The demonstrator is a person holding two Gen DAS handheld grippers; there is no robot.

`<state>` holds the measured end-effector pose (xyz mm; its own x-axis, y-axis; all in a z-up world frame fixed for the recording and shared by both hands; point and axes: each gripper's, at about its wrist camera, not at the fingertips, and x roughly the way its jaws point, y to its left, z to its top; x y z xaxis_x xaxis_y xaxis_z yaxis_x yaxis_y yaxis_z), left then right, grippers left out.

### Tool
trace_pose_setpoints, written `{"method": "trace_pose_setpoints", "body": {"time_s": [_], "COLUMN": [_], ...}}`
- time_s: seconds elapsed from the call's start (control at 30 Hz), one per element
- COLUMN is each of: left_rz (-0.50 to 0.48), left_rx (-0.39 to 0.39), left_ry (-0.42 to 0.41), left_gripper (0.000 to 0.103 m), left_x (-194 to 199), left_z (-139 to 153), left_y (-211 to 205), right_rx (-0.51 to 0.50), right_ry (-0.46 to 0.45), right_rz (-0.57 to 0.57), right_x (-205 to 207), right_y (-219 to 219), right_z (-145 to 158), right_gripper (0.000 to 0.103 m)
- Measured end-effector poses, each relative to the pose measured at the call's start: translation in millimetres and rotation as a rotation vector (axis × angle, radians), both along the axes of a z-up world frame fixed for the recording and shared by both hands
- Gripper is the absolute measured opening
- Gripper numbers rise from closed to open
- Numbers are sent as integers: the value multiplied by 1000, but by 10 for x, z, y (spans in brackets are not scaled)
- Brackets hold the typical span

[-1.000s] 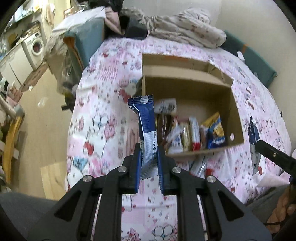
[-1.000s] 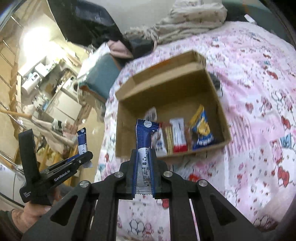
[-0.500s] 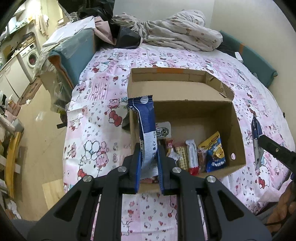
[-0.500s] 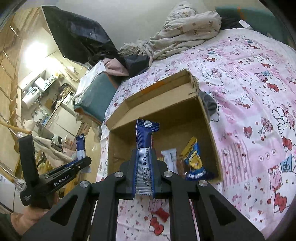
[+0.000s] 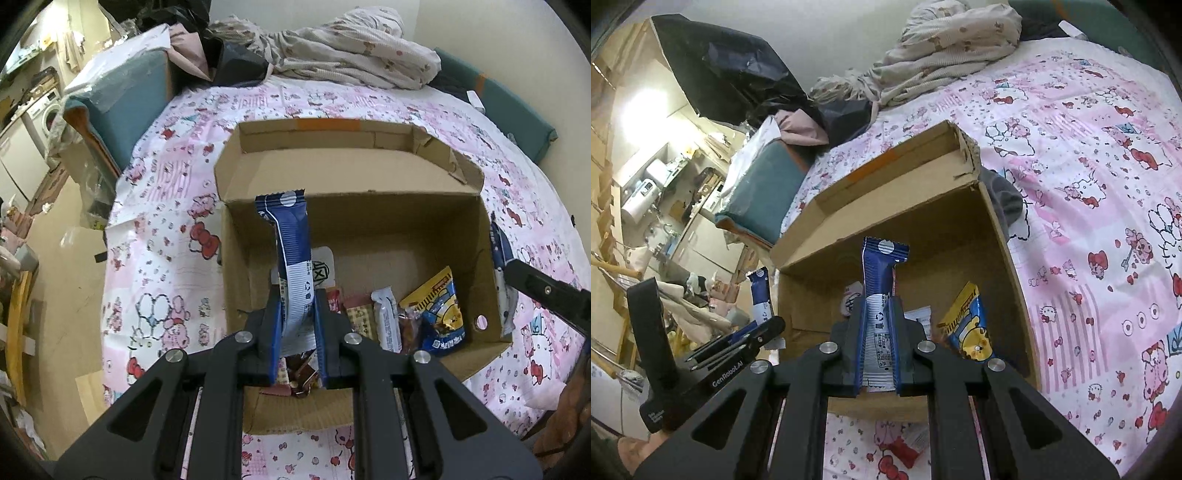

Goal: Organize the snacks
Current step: 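Carry the blue-white bar into the box with both tools, then open both tools to drop the blue-white bar in the box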

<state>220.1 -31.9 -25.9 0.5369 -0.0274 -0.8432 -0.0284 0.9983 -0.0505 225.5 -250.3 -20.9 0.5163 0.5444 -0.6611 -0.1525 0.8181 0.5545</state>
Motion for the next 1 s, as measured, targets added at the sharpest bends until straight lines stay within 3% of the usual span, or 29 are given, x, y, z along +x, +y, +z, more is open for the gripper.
{"method": "trace_pose_setpoints", "body": {"time_s": [0.6,1.0], "left_rz": [-35,-39], "left_rx": [-21,-24], "left_ry": [15,11], "left_gripper": [13,14], "left_x": [59,40], "left_z": [-221,-244], "left_y": [-33,-50], "right_rx": [-9,26], "right_ry": [111,125], "right_rz": [41,27], "right_x": [128,123], "right_y": [123,100], "right_z": [-433,-415], "right_gripper": [12,14]}}
